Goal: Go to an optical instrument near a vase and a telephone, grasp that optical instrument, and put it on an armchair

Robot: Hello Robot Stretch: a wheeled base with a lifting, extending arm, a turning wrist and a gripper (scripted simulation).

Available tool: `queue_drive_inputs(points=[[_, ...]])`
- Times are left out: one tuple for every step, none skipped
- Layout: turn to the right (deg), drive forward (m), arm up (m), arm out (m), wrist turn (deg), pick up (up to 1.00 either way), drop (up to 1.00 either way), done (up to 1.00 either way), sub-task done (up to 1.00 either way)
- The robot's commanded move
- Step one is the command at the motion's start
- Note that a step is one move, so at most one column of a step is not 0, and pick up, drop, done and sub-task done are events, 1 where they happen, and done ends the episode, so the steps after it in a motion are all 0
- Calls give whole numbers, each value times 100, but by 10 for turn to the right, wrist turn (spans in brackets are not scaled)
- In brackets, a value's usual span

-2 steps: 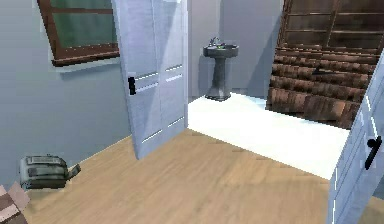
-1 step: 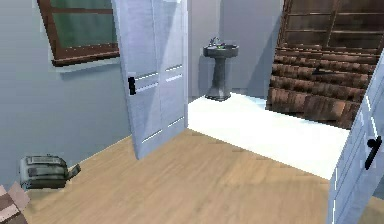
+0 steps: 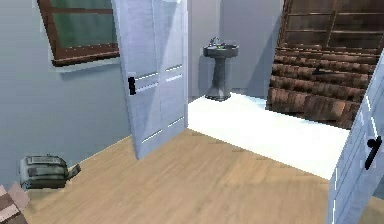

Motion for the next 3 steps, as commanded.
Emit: queue_drive_inputs(points=[[0, 0, 0, 0, 450, 0, 0, 0, 0], [0, 0, 0, 0, 60, 0, 0, 0, 0], [0, 0, -46, 0, 0, 0, 0, 0, 0]])
